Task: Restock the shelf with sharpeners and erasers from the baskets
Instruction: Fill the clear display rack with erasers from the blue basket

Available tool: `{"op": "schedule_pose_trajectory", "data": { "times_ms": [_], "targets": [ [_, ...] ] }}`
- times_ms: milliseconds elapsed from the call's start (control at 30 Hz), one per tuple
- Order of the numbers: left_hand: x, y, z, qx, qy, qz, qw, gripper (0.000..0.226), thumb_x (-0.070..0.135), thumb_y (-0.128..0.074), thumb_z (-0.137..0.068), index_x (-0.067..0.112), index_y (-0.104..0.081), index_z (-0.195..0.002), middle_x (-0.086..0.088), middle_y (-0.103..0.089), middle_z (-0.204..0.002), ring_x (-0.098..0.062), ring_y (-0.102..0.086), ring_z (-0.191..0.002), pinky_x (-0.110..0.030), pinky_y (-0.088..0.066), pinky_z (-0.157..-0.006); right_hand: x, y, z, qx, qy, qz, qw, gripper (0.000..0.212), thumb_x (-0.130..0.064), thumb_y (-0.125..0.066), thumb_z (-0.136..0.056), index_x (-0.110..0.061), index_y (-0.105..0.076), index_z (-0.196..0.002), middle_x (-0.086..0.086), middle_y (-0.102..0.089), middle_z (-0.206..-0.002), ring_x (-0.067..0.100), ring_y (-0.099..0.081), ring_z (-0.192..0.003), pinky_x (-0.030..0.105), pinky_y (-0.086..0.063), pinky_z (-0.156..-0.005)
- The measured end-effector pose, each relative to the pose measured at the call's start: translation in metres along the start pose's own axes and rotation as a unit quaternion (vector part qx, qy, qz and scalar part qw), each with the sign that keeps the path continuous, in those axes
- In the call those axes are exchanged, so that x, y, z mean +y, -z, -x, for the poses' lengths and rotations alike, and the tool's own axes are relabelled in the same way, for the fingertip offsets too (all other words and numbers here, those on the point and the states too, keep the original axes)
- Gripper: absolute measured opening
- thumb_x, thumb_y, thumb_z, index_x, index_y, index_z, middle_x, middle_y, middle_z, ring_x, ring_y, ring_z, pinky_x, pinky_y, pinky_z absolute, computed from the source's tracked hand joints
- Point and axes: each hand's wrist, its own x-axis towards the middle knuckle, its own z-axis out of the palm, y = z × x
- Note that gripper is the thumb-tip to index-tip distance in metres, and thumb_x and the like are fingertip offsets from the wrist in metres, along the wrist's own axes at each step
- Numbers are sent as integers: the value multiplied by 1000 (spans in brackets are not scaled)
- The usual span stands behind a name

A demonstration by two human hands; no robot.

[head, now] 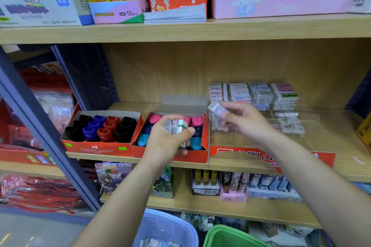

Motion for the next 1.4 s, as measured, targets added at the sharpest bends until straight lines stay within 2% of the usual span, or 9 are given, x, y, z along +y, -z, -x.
{"op": "schedule_pose_trajectory", "data": {
  "times_ms": [100,200,333,533,733,900,1033,1167,1400],
  "targets": [
    [2,4,-5,-1,19,-19,1000,33,11,-81,-84,14,-63,-111,-6,-68,-80,-14,-67,-64,-32,-62,-59,1,16,-26,98,20,114,988,18,-8,-69,-93,-19,-67,-108,10,-69,-102,23,-70,-78,41,-62,-76],
    [4,4,-9,-12,49,-19,999,30,11,-82,-84,11,-64,-108,-9,-69,-83,-17,-70,-71,-29,-61,-60,8,20,-54,153,36,199,967,15,-12,-74,-89,-16,-65,-100,7,-69,-89,14,-63,-71,23,-47,-59],
    [3,6,-16,-27,70,-6,997,34,7,-81,-83,7,-65,-113,-7,-71,-84,-14,-71,-73,-28,-60,-64,16,14,-80,157,62,256,952,15,-9,-69,-90,-17,-69,-102,-9,-64,-75,6,-61,-74,8,-37,-54],
    [-3,14,-24,-33,57,-8,998,15,1,-73,-89,3,-66,-102,-1,-70,-71,-15,-71,-76,-30,-62,-68,27,8,-93,158,81,305,936,15,-17,-76,-86,-22,-63,-91,-13,-66,-71,5,-65,-76,18,-41,-60],
    [-3,15,-28,-34,58,14,998,21,4,-73,-91,2,-66,-111,0,-73,-72,-20,-75,-86,-32,-63,-76,34,8,-95,202,83,407,887,17,-20,-77,-87,-9,-76,-100,14,-58,-116,27,-62,-96,28,-46,-84],
    [0,12,-24,-27,63,44,997,21,5,-73,-91,7,-68,-111,-5,-76,-84,-22,-77,-92,-30,-63,-73,22,3,-75,201,140,352,903,8,-22,-73,-89,-20,-75,-97,0,-63,-98,16,-61,-88,25,-40,-74],
    [5,9,-18,-36,50,67,996,24,5,-72,-91,13,-70,-113,-12,-76,-98,-25,-76,-93,-28,-62,-70,-1,-18,-38,71,153,240,956,15,-25,-64,-97,-28,-74,-107,-18,-69,-98,-2,-62,-88,17,-48,-78],
    [10,2,-11,-50,42,83,994,27,5,-71,-91,11,-68,-117,-12,-77,-97,-24,-76,-89,-27,-61,-69,-10,-36,-14,-74,92,103,988,16,-26,-68,-96,-23,-73,-111,-5,-74,-97,6,-70,-86,20,-55,-71],
    [11,1,1,-58,72,94,991,19,1,-63,-97,7,-69,-113,-19,-75,-103,-24,-75,-92,-27,-61,-70,-4,-37,0,-69,33,-10,997,8,-14,-58,-101,-11,-63,-108,9,-77,-96,23,-75,-87,37,-61,-77]
  ]
}}
